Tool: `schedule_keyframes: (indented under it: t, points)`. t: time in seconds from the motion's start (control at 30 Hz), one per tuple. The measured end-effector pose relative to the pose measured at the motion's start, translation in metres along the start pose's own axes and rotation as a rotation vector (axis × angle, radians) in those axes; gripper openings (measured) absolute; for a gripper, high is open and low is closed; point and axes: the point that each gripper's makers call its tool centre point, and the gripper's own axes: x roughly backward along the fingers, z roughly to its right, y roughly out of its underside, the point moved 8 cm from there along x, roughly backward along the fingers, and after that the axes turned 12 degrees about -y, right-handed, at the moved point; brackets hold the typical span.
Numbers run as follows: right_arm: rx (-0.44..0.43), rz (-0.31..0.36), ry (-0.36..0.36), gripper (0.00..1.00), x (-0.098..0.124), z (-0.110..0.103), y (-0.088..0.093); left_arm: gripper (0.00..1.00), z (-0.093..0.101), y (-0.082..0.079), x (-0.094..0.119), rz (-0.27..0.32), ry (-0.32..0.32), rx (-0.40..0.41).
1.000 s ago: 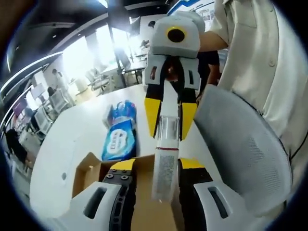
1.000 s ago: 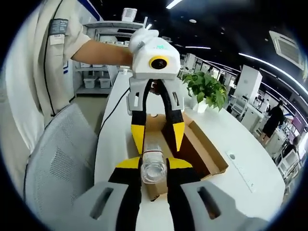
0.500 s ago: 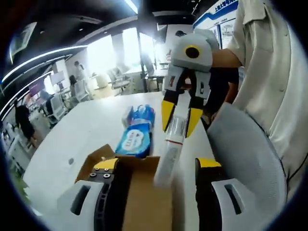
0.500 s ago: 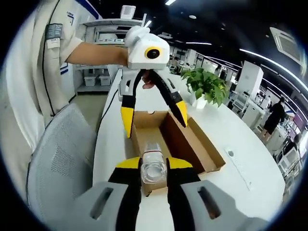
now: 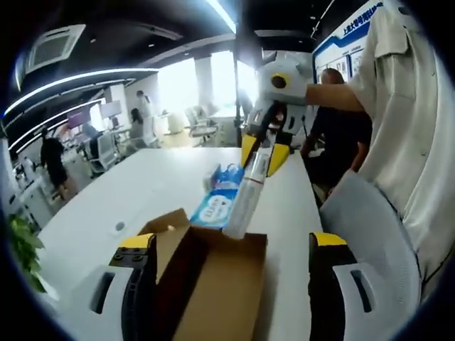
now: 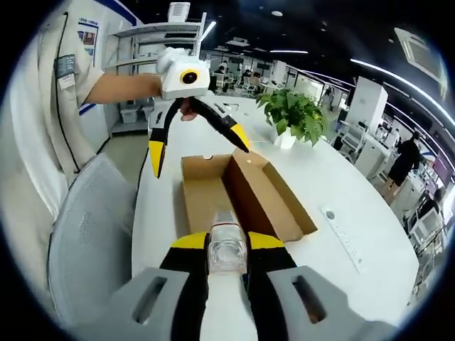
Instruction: Operate the shoe box by opening the lid, removing the specified soft item, and placing it in the target area until the item is outside and the box remains undamaged.
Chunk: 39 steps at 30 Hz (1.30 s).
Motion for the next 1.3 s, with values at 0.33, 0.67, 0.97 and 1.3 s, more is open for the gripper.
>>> schedule_keyframes:
  t: [0.33, 0.67, 0.97, 1.3]
  points:
    - [0.005, -0.078, -0.02, 0.16, 0.016, 0.019, 0.001, 1.0, 0.0, -0.001, 0.013, 0.047, -0.052, 0.086]
    - [0.021, -0.165, -0.038, 0.16, 0.026, 0.039, 0.002, 1.0, 0.002, 0.007, 0.027, 0.044, -0.116, 0.122]
    - [0.04, -0.233, -0.049, 0.17, 0.032, 0.059, 0.001, 1.0, 0.012, 0.015, 0.033, 0.009, -0.174, 0.13]
    - [0.053, -0.299, -0.068, 0.17, 0.031, 0.083, -0.002, 1.0, 0.024, 0.016, 0.041, -0.005, -0.221, 0.15]
